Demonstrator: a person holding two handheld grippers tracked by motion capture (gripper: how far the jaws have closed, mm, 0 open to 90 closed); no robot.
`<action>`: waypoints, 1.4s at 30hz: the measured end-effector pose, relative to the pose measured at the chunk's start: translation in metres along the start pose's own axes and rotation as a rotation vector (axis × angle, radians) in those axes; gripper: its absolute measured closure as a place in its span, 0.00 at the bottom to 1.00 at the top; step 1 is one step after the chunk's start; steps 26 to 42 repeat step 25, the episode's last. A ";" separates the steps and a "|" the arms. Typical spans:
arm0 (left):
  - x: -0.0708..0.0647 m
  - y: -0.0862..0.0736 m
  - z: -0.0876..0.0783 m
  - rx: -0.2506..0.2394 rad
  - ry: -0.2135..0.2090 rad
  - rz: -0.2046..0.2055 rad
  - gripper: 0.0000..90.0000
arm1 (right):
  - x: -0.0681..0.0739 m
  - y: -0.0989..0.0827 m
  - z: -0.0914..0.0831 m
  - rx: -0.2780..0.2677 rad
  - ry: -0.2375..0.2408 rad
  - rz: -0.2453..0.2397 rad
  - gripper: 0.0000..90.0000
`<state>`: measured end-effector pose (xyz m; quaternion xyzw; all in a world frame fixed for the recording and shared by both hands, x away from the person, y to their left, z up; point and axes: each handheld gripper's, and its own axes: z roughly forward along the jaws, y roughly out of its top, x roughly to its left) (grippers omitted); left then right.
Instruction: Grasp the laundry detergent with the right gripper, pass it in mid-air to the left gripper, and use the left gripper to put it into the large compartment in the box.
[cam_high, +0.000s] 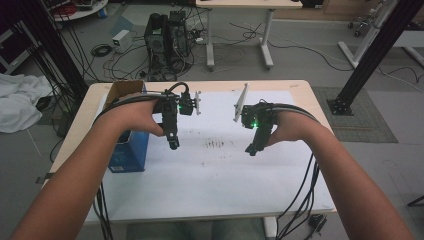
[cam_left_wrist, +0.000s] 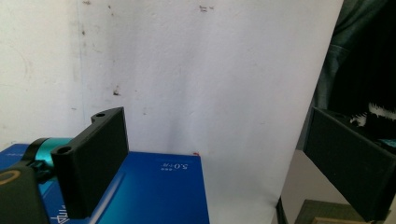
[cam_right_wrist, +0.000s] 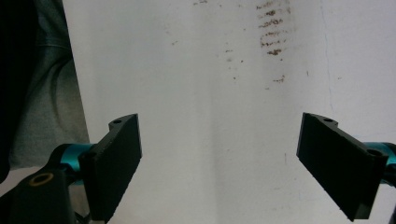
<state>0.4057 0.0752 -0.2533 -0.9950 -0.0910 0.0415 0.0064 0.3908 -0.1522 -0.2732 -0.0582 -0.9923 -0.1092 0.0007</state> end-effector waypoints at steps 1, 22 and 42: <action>0.000 0.000 0.000 -0.002 0.000 0.001 0.07 | 0.000 -0.001 0.000 0.006 -0.001 0.005 0.15; -0.005 0.001 -0.002 -0.007 0.023 0.005 0.07 | 0.002 0.001 -0.003 -0.010 -0.006 0.005 0.15; -0.006 0.001 -0.003 -0.010 0.009 -0.005 0.07 | 0.001 0.001 -0.004 -0.012 -0.018 -0.008 0.15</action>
